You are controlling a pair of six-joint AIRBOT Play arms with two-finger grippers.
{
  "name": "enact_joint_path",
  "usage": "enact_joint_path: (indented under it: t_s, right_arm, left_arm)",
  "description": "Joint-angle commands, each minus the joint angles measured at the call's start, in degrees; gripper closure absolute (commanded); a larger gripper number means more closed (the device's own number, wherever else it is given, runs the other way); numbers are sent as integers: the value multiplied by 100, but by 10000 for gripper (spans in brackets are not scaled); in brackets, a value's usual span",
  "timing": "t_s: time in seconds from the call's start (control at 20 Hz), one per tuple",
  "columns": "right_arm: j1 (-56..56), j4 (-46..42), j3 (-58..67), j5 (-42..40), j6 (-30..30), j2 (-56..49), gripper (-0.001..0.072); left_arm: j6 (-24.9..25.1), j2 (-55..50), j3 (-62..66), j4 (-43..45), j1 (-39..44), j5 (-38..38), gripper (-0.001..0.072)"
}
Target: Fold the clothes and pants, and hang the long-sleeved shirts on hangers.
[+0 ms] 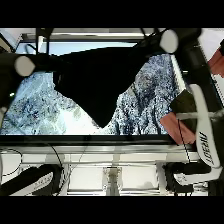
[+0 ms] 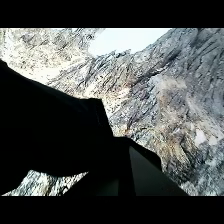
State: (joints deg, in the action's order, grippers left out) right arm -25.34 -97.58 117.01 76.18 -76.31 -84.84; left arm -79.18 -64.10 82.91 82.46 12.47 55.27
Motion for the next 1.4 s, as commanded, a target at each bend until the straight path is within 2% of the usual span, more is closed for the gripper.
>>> enact_joint_path:
  t_s: [0.0, 0.1, 0.2, 0.35, 0.55, 0.85, 1.0, 1.1, 1.2, 1.35]
  right_arm:
    - [0, 33, 79, 1523, -13, 767, 695]
    - [0, 219, 79, 2356, -22, 1185, 694]
    - [0, 667, 79, 2868, -103, 1558, 695]
    - [0, 1287, 79, 2922, -264, 1950, 695]
    - [0, 1528, 76, 2922, -271, 2020, 695]
    - [0, 1353, -142, 2920, -238, 1541, 695]
    - [2, 739, -297, 2741, -197, 949, 694]
    - [2, 350, -306, 2122, -195, 503, 694]
    - [2, 179, -308, 1480, -190, 59, 694]
    - [37, 72, -310, 1095, -164, -632, 694]
  left_arm:
    - [317, 811, 2, -1237, -7, 573, 673]
    - [245, 1200, 2, -1436, -9, 920, 673]
    - [251, 1480, 2, -2035, -15, 1228, 673]
    - [256, 1582, 2, -2918, -15, 1803, 673]
    - [251, 1016, 2, -2677, -22, 2669, 673]
    - [299, -407, 2, -2420, -232, 2699, 673]
    - [367, -1110, 0, -1541, -306, 2391, 674]
    - [376, -1440, 0, -811, -306, 1738, 674]
    - [380, -1652, -2, -433, -306, 1086, 674]
    - [382, -1875, -74, 52, -302, 299, 674]
